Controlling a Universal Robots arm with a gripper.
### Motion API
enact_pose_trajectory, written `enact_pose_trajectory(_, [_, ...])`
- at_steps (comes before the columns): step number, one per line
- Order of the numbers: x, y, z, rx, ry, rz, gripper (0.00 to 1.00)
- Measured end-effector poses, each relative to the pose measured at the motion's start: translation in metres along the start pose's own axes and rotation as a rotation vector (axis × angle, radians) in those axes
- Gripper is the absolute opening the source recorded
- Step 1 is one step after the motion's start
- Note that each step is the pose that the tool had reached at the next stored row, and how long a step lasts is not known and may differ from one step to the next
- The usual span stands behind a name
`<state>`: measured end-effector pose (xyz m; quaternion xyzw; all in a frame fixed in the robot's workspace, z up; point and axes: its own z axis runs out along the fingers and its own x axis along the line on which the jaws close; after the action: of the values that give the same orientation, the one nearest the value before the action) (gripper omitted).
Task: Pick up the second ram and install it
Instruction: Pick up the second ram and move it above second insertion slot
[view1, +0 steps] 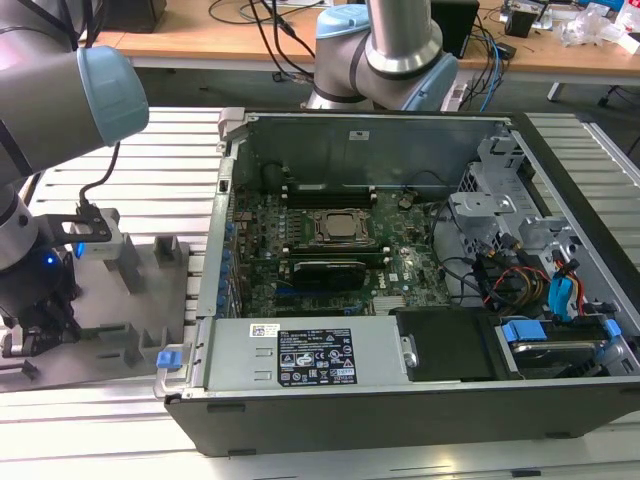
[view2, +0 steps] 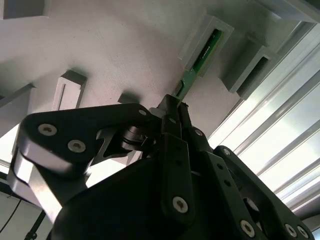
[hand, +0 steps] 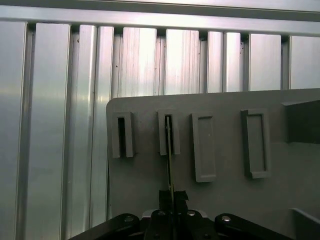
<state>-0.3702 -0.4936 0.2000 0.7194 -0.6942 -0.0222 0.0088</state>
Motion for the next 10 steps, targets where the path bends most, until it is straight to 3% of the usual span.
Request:
enact_pose_trajectory(7, [0.0000, 0.0000, 0.0002, 0.0000, 0.0000, 0.001, 0.14])
enact_pose_trajectory(9, [-0.0001, 0.0000, 0.0003, 0.0007, -0.0011, 0.024, 0.14])
enact_pose_trajectory(10, [-0.0001, 0.0000, 0.0003, 0.0014, -0.0027, 0.059, 0.14])
